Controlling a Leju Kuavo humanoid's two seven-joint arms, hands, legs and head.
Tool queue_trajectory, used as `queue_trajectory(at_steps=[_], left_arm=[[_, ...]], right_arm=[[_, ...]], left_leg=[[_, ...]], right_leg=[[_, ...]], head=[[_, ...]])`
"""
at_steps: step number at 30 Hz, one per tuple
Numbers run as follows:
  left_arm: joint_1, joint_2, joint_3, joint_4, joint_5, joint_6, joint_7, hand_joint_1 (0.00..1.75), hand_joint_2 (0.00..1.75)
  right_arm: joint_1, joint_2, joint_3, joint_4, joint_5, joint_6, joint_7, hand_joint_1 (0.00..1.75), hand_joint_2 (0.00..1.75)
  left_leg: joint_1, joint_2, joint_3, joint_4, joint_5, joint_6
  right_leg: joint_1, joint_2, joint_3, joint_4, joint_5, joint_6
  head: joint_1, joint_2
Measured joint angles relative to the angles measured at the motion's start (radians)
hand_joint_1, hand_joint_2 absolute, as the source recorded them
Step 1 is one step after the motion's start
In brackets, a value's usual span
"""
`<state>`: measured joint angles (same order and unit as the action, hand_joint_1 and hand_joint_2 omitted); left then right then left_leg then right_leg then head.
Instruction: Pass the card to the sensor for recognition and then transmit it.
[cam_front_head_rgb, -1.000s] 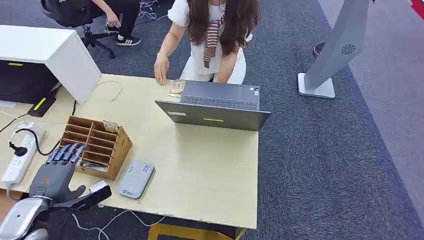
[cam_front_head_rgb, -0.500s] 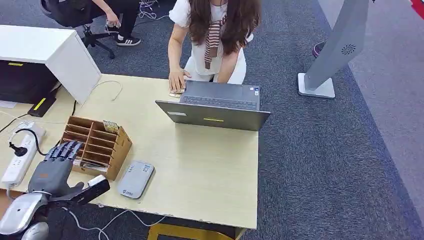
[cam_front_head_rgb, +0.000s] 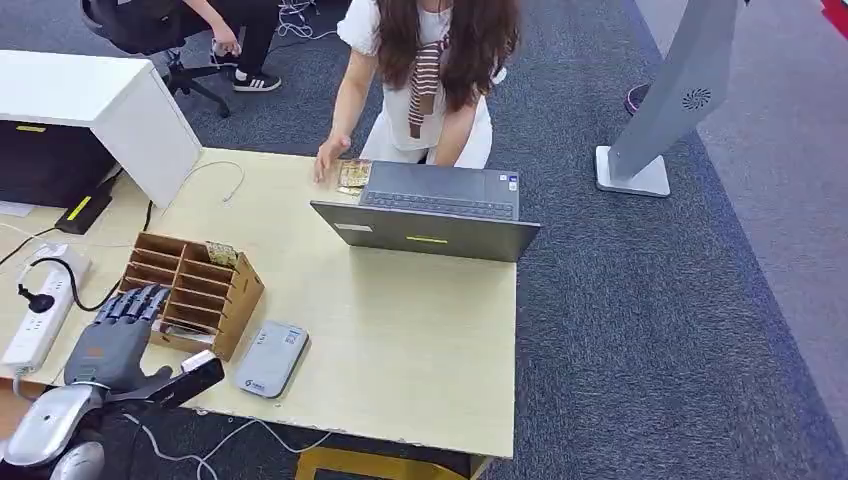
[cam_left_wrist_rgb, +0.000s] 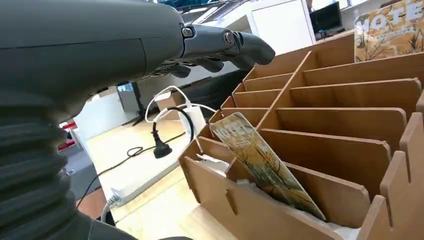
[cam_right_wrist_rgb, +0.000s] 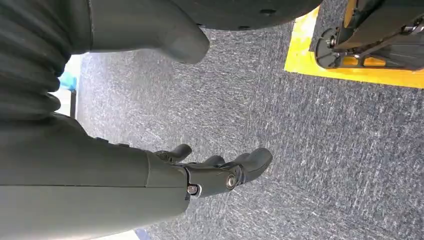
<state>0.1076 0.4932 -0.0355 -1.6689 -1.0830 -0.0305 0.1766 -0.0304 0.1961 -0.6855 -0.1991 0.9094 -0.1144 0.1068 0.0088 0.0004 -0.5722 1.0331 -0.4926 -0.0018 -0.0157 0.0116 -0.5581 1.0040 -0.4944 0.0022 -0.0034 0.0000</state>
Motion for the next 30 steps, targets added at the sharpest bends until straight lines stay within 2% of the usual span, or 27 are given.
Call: queue_trajectory(at_steps=[10, 18, 21, 24, 30], left_arm=[[-0.001, -0.001, -0.006, 0.009, 0.0, 0.0, 0.0, 0.0, 1.75], [0.013, 0.006, -0.015, 0.009, 0.029, -0.034, 0.011, 0.0, 1.75], [0.03, 0.027, -0.023, 0.008, 0.073, -0.074, 0.019, 0.0, 1.75], [0.073, 0.07, -0.029, -0.011, 0.128, -0.116, 0.033, 0.0, 1.75], [0.114, 0.118, -0.034, -0.037, 0.153, -0.128, 0.044, 0.0, 1.75]], right_arm=[[0.0, 0.0, 0.0, 0.0, 0.0, 0.0, 0.0, 0.0, 1.75], [0.0, 0.0, -0.001, 0.0, 0.003, 0.0, -0.001, 0.0, 1.75], [0.0, 0.0, -0.007, 0.0, 0.016, 0.0, -0.007, 0.0, 1.75], [0.001, 0.0, -0.01, 0.0, 0.022, 0.0, -0.01, 0.0, 1.75], [0.0, 0.0, -0.014, -0.003, 0.036, 0.002, -0.011, 0.0, 1.75]], left_leg=[[0.0, 0.0, 0.0, 0.0, 0.0, 0.0], [0.0, 0.0, 0.0, 0.0, 0.0, 0.0], [0.0, 0.0, 0.0, 0.0, 0.0, 0.0], [0.001, 0.001, 0.0, 0.0, 0.0, 0.0], [0.001, 0.0, 0.0, 0.0, 0.0, 0.0]], right_leg=[[0.0, 0.0, 0.0, 0.0, 0.0, 0.0], [0.0, 0.0, 0.0, 0.0, 0.0, 0.0], [0.0, 0.0, 0.0, 0.0, 0.0, 0.0], [0.0, 0.002, 0.0, 0.0, 0.0, 0.0], [0.0, 0.0, 0.0, 0.0, 0.0, 0.0]], head=[[0.0, 0.0], [0.0, 0.0], [0.0, 0.0], [0.0, 0.0], [0.0, 0.0]])
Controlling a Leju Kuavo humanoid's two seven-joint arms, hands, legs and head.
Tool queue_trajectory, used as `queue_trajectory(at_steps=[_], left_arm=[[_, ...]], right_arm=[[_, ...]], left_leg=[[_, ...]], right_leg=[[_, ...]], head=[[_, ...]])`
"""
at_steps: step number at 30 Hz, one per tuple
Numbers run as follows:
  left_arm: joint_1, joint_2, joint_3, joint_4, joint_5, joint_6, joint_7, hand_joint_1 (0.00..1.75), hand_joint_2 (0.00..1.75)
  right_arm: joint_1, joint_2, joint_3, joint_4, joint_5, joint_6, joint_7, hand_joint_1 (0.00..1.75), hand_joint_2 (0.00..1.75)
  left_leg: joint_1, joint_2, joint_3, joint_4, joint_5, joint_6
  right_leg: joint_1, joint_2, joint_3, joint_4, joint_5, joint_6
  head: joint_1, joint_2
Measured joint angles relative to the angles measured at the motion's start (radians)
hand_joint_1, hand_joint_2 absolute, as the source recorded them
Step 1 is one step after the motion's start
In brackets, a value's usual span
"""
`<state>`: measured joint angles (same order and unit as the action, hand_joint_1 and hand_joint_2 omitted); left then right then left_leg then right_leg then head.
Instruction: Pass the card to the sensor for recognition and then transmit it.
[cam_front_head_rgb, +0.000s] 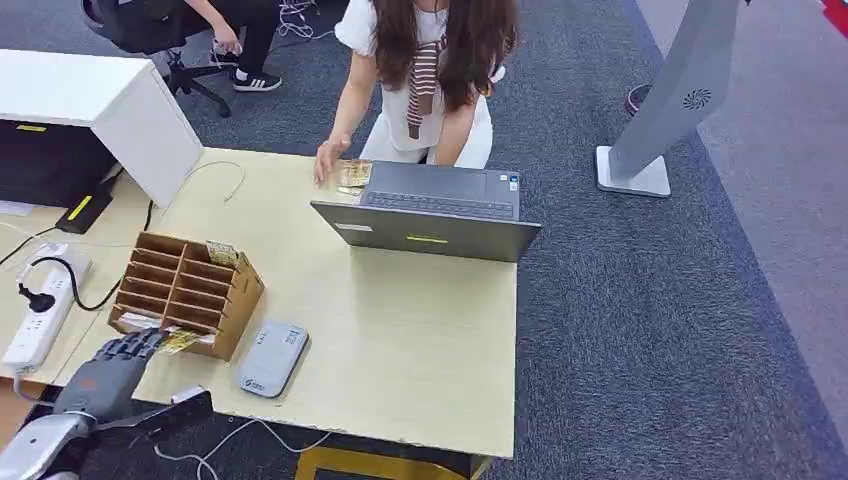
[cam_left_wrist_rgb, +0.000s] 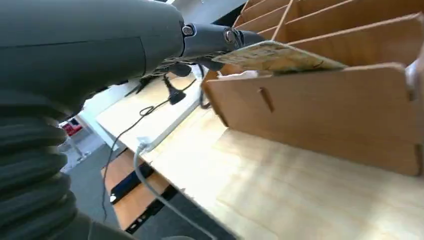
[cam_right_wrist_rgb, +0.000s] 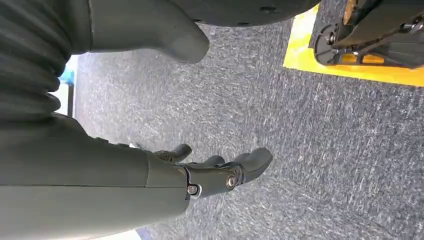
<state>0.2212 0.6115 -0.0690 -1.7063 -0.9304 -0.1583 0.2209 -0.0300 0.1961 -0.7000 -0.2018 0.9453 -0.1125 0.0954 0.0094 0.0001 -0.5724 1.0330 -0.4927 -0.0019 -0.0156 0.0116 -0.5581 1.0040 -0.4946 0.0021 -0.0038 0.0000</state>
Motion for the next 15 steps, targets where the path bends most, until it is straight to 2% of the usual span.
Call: queue_trajectory(at_steps=[7, 12, 15], left_arm=[[-0.004, 0.005, -0.012, 0.0, -0.023, 0.04, -0.001, 0.0, 1.75], [-0.039, -0.034, -0.017, 0.0, -0.111, 0.149, -0.024, 0.0, 1.75], [-0.072, -0.097, -0.018, 0.0, -0.187, 0.288, -0.051, 0.0, 1.75]], right_arm=[[0.0, 0.002, -0.002, -0.005, 0.005, 0.003, -0.001, 0.0, 1.75], [0.0, 0.009, -0.015, -0.008, 0.021, 0.003, 0.0, 0.0, 1.75], [0.001, 0.013, -0.023, -0.01, 0.037, 0.003, 0.0, 0.0, 1.75]], left_leg=[[0.0, 0.0, 0.0, 0.0, 0.0, 0.0], [0.0, -0.001, 0.0, 0.0, 0.0, 0.0], [-0.001, -0.001, 0.0, 0.0, 0.0, 0.0]], right_leg=[[0.0, 0.0, 0.0, 0.0, 0.0, 0.0], [0.0, -0.001, 0.001, 0.0, 0.0, 0.0], [0.0, -0.001, 0.001, 0.0, 0.0, 0.0]], head=[[0.0, 0.0], [0.0, 0.0], [0.0, 0.0]])
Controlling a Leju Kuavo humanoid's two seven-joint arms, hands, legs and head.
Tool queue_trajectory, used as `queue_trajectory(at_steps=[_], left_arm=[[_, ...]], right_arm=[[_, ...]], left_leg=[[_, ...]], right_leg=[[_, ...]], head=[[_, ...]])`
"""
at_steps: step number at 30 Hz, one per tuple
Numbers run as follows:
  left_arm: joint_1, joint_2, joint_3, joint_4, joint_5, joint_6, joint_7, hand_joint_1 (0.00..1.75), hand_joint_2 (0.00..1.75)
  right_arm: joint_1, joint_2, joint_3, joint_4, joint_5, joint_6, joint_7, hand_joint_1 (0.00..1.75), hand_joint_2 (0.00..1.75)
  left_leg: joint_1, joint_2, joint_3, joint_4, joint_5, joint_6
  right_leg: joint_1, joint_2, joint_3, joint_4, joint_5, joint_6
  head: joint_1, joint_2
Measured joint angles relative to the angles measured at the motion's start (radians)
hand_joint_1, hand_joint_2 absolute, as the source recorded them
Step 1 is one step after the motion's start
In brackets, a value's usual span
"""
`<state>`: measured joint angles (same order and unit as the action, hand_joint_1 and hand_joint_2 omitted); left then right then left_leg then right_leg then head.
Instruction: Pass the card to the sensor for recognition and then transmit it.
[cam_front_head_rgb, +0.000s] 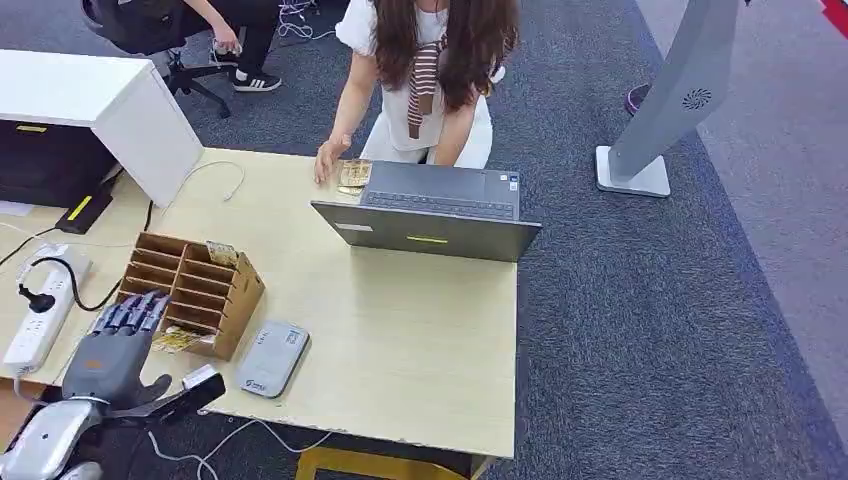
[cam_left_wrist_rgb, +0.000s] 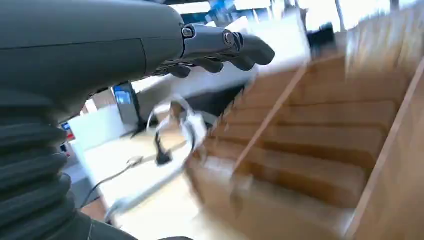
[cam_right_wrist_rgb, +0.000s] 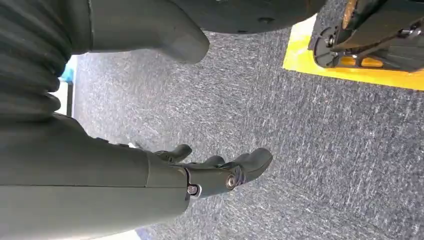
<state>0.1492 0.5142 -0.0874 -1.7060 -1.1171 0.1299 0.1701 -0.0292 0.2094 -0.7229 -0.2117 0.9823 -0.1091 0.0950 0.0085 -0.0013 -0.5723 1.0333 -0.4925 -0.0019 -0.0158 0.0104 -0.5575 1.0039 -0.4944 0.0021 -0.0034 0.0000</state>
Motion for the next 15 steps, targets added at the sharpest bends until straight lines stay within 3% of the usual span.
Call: queue_trajectory(at_steps=[3, 6, 9, 15], left_arm=[[-0.031, -0.061, 0.0, 0.0, -0.065, 0.147, -0.021, 0.0, 1.75], [-0.045, -0.101, 0.0, 0.002, -0.085, 0.194, -0.028, 0.0, 1.75], [-0.048, -0.122, 0.002, 0.007, -0.085, 0.195, -0.033, 0.0, 1.75], [-0.049, -0.138, 0.01, 0.023, -0.074, 0.128, -0.033, 0.0, 1.75]], right_arm=[[-0.001, 0.003, -0.004, -0.002, 0.014, 0.0, 0.0, 0.0, 1.75], [0.0, 0.004, -0.006, -0.002, 0.02, 0.0, 0.0, 0.0, 1.75], [-0.001, 0.004, -0.007, -0.002, 0.021, 0.0, -0.002, 0.0, 1.75], [-0.001, 0.004, -0.013, -0.002, 0.034, 0.0, -0.002, 0.0, 1.75]], left_leg=[[0.0, 0.0, 0.0, 0.0, 0.0, 0.0], [0.0, 0.0, 0.0, 0.0, 0.0, 0.0], [0.0, 0.0, 0.0, 0.0, 0.0, 0.0], [0.001, 0.0, 0.0, 0.0, 0.0, 0.0]], right_leg=[[0.0, 0.0, 0.0, 0.0, 0.0, 0.0], [0.0, 0.0, 0.0, 0.0, 0.0, 0.0], [0.0, 0.0, 0.0, 0.0, 0.0, 0.0], [0.0, 0.0, 0.0, 0.0, 0.0, 0.0]], head=[[0.0, 0.0], [0.0, 0.0], [0.0, 0.0], [0.0, 0.0]])
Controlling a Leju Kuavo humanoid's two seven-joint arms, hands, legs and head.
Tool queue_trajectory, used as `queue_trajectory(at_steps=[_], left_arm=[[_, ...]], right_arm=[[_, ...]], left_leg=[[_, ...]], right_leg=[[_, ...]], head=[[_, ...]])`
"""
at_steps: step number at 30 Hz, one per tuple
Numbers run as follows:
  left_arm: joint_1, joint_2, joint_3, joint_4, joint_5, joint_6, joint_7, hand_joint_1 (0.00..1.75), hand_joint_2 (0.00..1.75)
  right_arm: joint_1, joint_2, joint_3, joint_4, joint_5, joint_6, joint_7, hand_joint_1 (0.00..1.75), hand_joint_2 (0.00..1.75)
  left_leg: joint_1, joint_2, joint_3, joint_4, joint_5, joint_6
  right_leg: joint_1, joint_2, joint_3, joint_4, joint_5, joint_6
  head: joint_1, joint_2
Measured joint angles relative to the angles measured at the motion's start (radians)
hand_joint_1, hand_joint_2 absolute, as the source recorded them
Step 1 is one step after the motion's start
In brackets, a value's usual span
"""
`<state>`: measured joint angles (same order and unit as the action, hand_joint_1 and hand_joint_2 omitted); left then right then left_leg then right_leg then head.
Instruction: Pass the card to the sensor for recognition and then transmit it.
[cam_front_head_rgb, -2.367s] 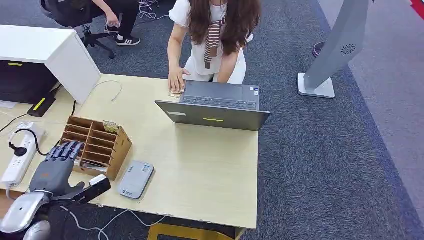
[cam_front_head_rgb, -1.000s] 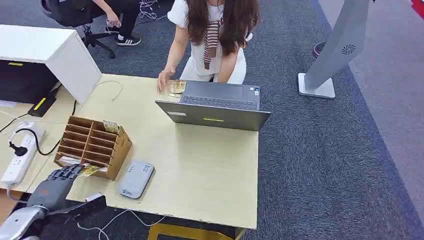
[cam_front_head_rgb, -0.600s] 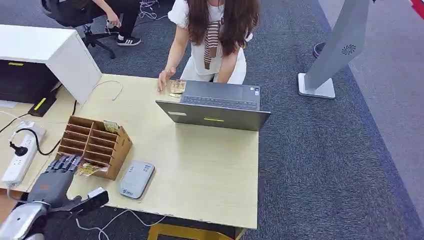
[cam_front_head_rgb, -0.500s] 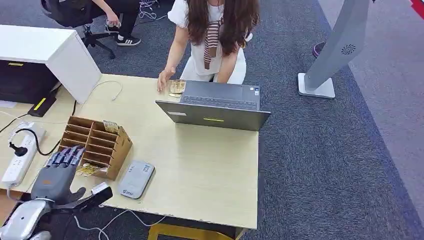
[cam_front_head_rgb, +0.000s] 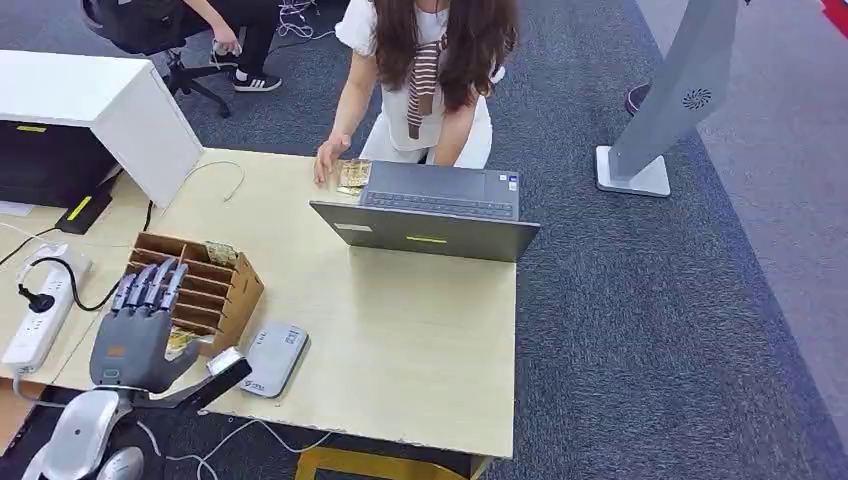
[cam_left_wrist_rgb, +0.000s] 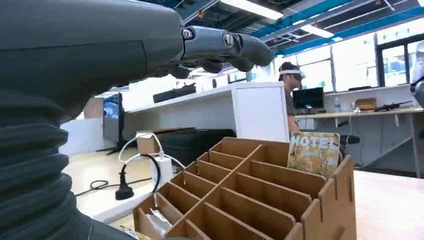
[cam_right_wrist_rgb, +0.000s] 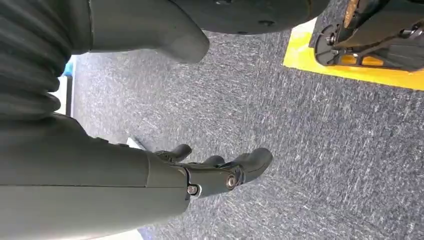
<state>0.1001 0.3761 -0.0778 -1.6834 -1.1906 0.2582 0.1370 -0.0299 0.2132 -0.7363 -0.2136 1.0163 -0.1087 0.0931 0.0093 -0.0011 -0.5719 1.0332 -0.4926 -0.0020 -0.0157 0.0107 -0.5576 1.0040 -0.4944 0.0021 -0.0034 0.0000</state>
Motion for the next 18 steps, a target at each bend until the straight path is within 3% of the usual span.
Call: queue_trajectory(at_steps=[18], left_arm=[[0.001, 0.006, 0.005, 0.037, 0.025, -0.1, 0.014, 0.0, 1.75]], right_arm=[[0.0, 0.0, -0.014, 0.0, 0.004, 0.002, -0.003, 0.0, 1.75]], left_leg=[[0.0, 0.0, 0.0, 0.0, 0.0, 0.0]], right_leg=[[0.0, 0.0, 0.0, 0.0, 0.0, 0.0]], head=[[0.0, 0.0]])
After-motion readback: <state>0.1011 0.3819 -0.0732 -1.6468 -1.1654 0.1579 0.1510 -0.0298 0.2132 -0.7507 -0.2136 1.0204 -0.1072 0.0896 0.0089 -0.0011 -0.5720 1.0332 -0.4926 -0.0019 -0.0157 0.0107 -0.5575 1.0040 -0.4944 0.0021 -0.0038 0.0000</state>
